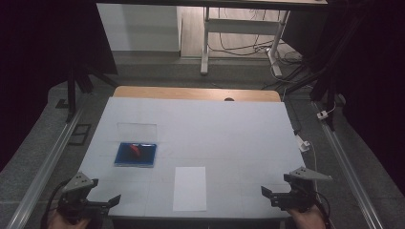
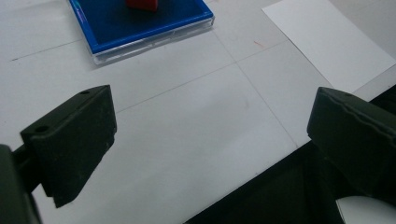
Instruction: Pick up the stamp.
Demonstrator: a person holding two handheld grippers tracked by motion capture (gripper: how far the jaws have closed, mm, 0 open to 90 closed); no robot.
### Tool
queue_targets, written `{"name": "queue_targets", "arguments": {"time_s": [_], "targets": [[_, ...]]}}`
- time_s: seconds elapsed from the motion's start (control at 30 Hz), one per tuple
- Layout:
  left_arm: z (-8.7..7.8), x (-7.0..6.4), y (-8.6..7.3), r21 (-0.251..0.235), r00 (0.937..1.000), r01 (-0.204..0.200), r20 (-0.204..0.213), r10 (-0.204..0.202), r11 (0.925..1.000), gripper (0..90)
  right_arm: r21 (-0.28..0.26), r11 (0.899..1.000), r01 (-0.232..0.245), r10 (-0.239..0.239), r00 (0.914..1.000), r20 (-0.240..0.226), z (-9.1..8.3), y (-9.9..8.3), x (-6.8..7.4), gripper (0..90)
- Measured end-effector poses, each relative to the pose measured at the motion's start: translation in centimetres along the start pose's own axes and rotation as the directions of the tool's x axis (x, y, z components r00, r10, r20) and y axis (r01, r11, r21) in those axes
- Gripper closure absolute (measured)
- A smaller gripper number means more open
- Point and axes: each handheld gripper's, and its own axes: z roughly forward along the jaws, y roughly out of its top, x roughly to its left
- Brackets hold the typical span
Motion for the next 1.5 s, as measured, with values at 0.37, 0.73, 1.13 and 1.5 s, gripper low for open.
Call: {"name": "queue_targets", "arguments": {"time_s": [0.37,0.73,1.13,1.5], "targets": [[0.1,-0.07,0.04,0.01,0.9999,-0.016,0.003,0.016,0.9998,1.9,0.016,1.0,0.02,-0.02,0.9997,-0.012,0.2,0.05,0.21,0.0],[0.33,-0.23,0.17,0.036,0.9991,-0.01,-0.041,0.012,0.9993,2.6,0.024,0.999,0.028,-0.028,0.999,-0.034,0.26,0.06,0.17,0.0],[0.24,-0.2,0.28,0.031,0.9984,0.006,-0.057,-0.005,0.9995,2.1,0.037,0.999,0.04,-0.038,0.998,-0.049,0.39,0.09,0.24,0.0],[0.14,0.35,0.79,-0.027,0.9999,0.008,0.009,-0.008,0.9996,1.8,0.05,0.997,0.057,-0.054,0.9969,-0.057,0.5,0.12,0.38,0.0]]}}
